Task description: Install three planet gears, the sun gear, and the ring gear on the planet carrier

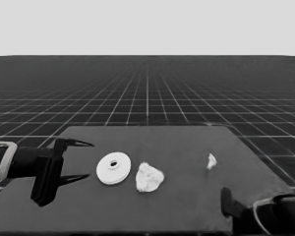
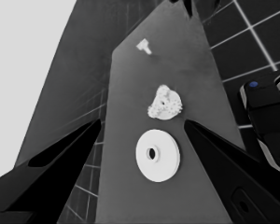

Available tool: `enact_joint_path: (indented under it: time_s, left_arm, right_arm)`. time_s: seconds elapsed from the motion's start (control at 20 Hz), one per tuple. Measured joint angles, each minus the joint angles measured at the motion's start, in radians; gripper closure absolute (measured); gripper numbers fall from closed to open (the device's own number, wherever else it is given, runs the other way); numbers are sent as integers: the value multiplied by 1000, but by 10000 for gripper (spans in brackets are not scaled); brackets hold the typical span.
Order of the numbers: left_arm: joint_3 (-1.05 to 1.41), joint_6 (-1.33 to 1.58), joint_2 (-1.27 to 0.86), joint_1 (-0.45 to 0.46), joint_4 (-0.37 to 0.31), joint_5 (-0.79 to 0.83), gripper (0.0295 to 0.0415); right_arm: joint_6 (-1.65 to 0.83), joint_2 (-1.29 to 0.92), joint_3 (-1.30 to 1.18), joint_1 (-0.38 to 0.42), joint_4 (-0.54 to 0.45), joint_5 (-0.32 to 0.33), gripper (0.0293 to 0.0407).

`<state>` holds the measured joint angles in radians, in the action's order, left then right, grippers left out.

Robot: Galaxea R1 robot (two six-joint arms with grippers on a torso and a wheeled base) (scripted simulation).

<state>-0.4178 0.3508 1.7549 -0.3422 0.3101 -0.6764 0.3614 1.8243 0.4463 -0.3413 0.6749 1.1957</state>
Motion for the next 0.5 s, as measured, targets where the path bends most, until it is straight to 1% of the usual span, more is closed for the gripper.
enact_joint_path:
  time_s: [0.2, 0.25, 0.3, 0.35, 0.4, 0.45, 0.5]
  left_arm:
    - [0, 0, 0, 0, 0, 0, 326]
    - [-121, -486, 260, 194, 480, -422, 320]
    - [-333, -984, 537, 236, 412, -826, 305]
    - [-592, -1246, 684, 237, 169, -890, 307]
    - [-805, -1338, 761, 242, 9, -864, 315]
    - [-957, -1363, 810, 249, -87, -846, 321]
    - [-1062, -1365, 844, 254, -146, -838, 324]
  right_arm:
    - [-40, -58, -53, -12, 20, -14, 315]
    - [-42, -61, -56, -13, 21, -14, 315]
    - [-44, -63, -57, -13, 22, -15, 315]
    - [-44, -64, -58, -13, 22, -15, 315]
    - [-45, -64, -59, -13, 22, -15, 315]
    - [-45, -65, -59, -13, 23, -15, 315]
    - [-45, -65, -59, -13, 23, -15, 315]
